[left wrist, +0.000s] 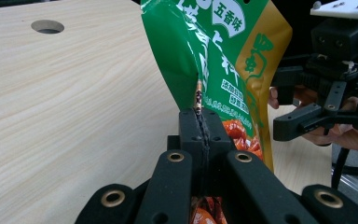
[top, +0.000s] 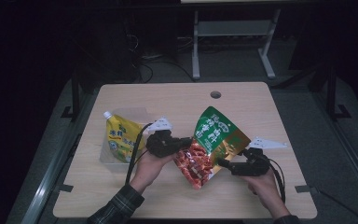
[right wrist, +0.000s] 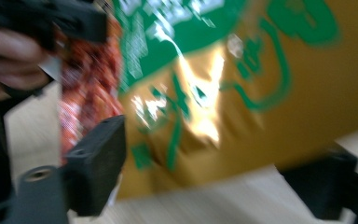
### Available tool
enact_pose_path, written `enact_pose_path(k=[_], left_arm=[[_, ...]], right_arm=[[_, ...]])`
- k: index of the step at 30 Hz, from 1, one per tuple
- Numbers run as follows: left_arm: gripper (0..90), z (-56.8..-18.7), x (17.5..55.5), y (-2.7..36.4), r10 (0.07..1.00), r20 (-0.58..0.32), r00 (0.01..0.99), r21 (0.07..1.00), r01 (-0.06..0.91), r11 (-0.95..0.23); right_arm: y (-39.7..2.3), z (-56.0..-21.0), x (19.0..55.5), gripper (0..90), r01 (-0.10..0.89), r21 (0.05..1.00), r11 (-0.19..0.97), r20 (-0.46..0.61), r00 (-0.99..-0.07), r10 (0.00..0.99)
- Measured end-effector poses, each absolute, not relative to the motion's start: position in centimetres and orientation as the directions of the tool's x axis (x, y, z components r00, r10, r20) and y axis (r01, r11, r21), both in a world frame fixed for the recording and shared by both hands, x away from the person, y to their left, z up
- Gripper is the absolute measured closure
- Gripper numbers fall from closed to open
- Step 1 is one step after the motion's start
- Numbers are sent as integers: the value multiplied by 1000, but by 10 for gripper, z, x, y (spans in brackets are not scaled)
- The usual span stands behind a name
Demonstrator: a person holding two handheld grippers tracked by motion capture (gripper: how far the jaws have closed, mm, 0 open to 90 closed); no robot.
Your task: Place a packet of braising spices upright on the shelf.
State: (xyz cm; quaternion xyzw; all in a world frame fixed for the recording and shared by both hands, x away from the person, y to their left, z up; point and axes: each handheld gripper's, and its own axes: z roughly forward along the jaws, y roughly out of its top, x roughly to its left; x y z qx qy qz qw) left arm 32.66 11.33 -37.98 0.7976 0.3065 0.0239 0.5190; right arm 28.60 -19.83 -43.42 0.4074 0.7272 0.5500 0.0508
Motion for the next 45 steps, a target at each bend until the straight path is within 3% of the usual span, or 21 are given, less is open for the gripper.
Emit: enact_pose_path(k=[7, 8, 10, 11, 12, 15, 25, 31, 35, 44, 45], left_arm=[[900, -385, 328, 111, 528, -284, 800, 838, 475, -269], [900, -387, 329, 112, 532, -290, 795, 836, 481, -263], [899, -388, 330, 113, 533, -296, 792, 836, 485, -257], [899, -388, 330, 114, 536, -303, 788, 836, 490, -248], [899, -388, 330, 114, 536, -303, 788, 836, 490, -248], [899, -388, 329, 113, 538, -290, 792, 836, 483, -260], [870, -391, 328, 111, 560, -248, 791, 830, 471, -298], [723, -391, 328, 114, 604, -207, 770, 830, 465, -308], [592, -395, 321, 112, 556, -199, 807, 820, 448, -357], [420, -413, 292, 115, 459, -180, 870, 799, 402, -448], [370, -416, 287, 117, 442, -173, 880, 792, 391, -469]], right_arm=[[-189, -435, 297, 521, 498, 866, 49, 365, -697, 617], [-188, -433, 298, 604, 495, 868, 50, 362, -697, 619], [-188, -433, 299, 640, 487, 872, 49, 356, -699, 621], [-188, -431, 300, 748, 487, 872, 51, 352, -696, 626], [-188, -431, 300, 748, 487, 872, 51, 352, -696, 626], [-184, -429, 302, 876, 480, 874, 81, 325, -699, 637], [-191, -418, 306, 895, 472, 874, 115, 311, -725, 615], [-196, -413, 307, 896, 459, 877, 143, 288, -740, 608], [-192, -408, 309, 897, 453, 874, 177, 267, -750, 605], [-181, -397, 319, 897, 471, 861, 193, 286, -761, 582], [-177, -394, 322, 897, 479, 856, 193, 296, -762, 576]])
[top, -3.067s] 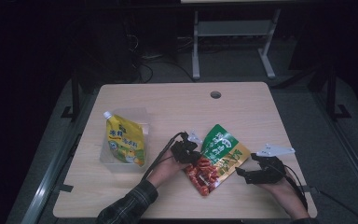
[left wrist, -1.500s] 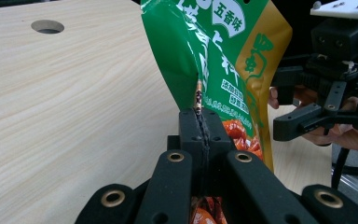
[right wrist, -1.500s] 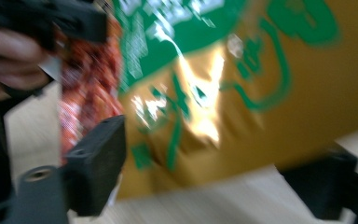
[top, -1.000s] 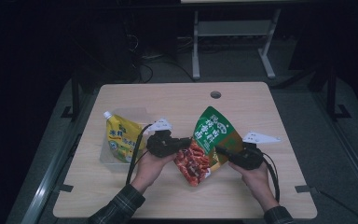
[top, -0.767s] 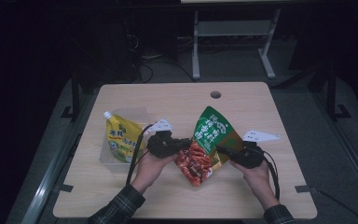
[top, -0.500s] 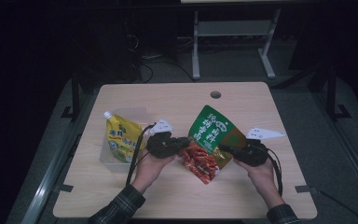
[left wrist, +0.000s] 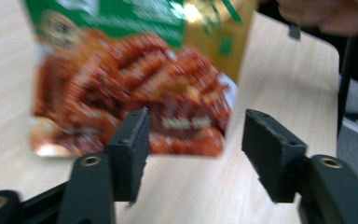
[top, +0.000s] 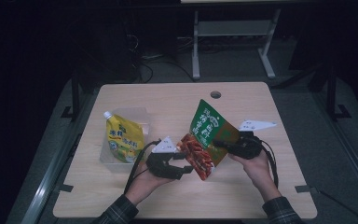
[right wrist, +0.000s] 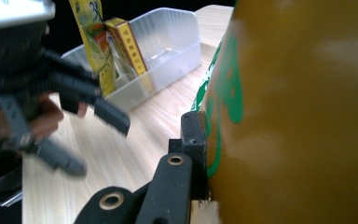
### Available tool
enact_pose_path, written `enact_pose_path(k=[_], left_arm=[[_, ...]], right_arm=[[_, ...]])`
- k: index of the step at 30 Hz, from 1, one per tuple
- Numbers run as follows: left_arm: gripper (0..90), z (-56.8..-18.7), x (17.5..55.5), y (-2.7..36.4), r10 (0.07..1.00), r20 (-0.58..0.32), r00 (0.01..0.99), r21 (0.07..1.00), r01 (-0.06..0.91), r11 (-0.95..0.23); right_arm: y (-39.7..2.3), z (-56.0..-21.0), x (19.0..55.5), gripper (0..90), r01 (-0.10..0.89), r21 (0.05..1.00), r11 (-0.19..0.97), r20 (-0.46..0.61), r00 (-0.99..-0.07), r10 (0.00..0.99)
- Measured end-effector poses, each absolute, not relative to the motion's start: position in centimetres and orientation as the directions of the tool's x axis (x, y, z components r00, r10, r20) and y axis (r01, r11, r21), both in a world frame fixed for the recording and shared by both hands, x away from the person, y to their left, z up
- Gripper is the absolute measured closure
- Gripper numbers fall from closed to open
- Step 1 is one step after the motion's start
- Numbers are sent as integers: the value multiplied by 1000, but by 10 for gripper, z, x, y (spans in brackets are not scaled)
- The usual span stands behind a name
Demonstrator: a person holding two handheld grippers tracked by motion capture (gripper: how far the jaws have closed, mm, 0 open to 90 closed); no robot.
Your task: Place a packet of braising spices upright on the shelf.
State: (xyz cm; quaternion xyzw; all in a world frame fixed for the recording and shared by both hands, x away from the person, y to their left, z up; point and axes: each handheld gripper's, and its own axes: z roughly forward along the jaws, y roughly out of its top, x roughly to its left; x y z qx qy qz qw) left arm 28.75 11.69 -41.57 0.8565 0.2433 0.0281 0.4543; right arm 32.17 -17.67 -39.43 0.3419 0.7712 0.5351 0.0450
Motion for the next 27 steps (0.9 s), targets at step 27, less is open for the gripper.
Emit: enact_pose_path(k=[27], left_arm=[[163, -439, 256, 126, 360, -106, 927, 780, 302, -548]], right_arm=[[-102, -338, 372, 897, 440, 865, 242, 259, -804, 535]])
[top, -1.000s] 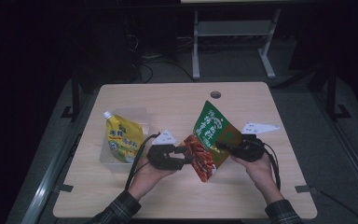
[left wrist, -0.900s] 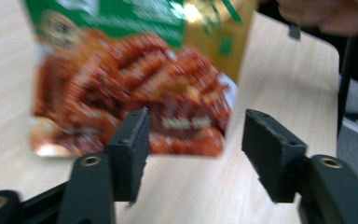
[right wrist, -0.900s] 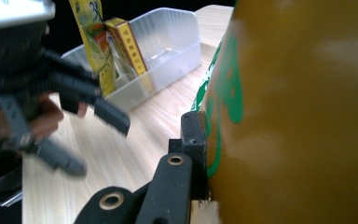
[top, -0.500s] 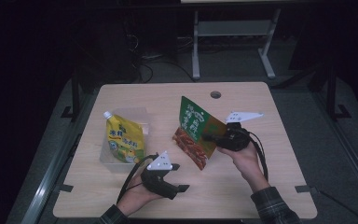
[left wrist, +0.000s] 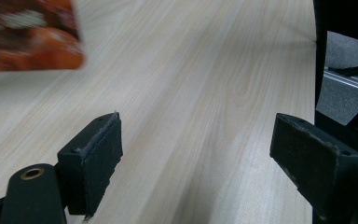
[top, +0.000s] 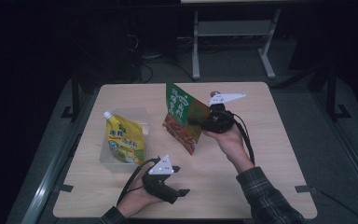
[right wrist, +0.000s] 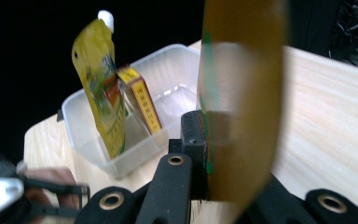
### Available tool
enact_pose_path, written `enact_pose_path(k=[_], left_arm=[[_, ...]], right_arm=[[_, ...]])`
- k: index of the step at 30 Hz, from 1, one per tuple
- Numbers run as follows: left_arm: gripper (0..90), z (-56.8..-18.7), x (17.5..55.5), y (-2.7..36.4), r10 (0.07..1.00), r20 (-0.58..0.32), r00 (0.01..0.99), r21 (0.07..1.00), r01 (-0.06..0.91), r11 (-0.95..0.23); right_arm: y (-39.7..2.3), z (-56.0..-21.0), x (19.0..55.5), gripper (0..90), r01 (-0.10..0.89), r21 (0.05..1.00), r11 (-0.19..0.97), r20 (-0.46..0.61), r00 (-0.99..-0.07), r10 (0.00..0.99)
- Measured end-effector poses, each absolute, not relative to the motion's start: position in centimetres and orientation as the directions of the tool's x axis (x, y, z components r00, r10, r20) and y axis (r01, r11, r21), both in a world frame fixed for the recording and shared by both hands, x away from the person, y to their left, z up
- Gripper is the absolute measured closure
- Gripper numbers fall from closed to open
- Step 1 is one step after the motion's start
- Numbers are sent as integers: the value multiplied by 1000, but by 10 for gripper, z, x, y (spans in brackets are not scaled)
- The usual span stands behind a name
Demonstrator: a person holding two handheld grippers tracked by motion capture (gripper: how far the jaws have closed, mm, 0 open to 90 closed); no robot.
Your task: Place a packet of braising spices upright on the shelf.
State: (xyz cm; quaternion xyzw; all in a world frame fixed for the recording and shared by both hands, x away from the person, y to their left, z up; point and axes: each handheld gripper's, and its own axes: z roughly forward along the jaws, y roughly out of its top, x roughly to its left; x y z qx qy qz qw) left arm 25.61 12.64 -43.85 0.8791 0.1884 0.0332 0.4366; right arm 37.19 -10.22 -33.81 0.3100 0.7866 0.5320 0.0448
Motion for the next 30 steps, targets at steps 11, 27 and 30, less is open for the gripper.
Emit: enact_pose_path(k=[11, 27, 30], left_arm=[[163, -441, 255, 123, 354, -112, 929, 777, 303, -551], [165, -444, 258, 124, 335, -91, 938, 761, 282, -584], [165, -444, 258, 124, 336, -92, 937, 759, 284, -586]], right_arm=[[-57, -306, 397, 897, 395, 879, 267, 229, -841, 491], [16, -294, 428, 897, 366, 876, 315, 201, -870, 450], [25, -297, 433, 897, 375, 876, 303, 214, -866, 452]])
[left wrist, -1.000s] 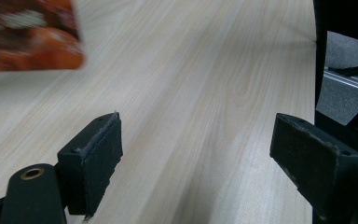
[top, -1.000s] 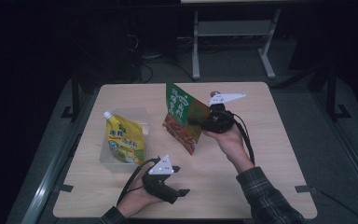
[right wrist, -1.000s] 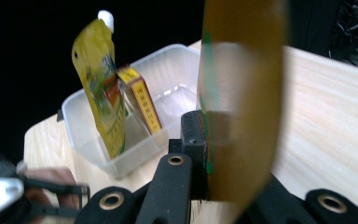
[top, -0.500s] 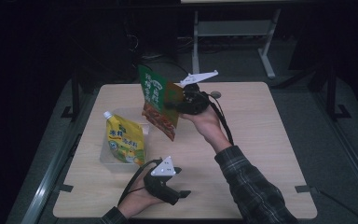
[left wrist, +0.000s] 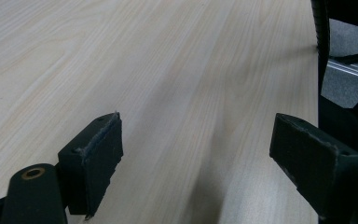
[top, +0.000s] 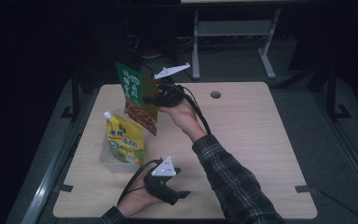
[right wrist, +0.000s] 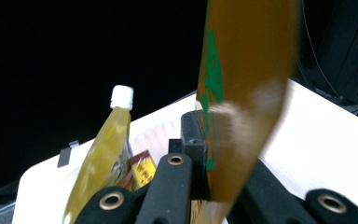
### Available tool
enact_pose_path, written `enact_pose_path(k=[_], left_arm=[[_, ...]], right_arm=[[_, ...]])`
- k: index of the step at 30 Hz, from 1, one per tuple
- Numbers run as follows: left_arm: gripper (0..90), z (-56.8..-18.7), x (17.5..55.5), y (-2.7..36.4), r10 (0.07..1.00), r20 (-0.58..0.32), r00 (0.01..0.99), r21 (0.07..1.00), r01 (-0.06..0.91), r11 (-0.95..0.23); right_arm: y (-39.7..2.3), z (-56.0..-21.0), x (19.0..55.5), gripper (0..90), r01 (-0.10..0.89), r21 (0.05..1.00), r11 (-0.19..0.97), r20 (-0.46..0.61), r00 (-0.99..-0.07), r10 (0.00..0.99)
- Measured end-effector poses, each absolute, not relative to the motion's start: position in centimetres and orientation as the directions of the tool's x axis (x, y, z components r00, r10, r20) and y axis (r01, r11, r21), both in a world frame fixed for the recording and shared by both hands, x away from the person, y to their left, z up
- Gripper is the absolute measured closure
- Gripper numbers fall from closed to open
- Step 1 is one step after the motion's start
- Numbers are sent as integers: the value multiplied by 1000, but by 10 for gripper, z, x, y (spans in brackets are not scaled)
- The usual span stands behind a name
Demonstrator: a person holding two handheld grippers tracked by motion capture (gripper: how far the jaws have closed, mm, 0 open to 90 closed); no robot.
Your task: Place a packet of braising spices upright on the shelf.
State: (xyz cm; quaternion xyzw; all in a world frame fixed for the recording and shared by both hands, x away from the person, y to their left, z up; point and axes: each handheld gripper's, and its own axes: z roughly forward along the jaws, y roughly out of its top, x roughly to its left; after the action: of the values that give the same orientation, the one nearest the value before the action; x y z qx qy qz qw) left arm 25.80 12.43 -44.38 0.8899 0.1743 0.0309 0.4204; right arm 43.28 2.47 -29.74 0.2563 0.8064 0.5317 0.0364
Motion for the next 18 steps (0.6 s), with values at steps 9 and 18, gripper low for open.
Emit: enact_pose_path(k=[9, 18], left_arm=[[165, -446, 259, 123, 329, -96, 939, 745, 287, -602], [171, -447, 258, 122, 336, -97, 937, 745, 292, -600]], right_arm=[[40, -315, 448, 897, 392, 872, 293, 234, -859, 455], [50, -321, 451, 897, 400, 872, 281, 250, -859, 448]])
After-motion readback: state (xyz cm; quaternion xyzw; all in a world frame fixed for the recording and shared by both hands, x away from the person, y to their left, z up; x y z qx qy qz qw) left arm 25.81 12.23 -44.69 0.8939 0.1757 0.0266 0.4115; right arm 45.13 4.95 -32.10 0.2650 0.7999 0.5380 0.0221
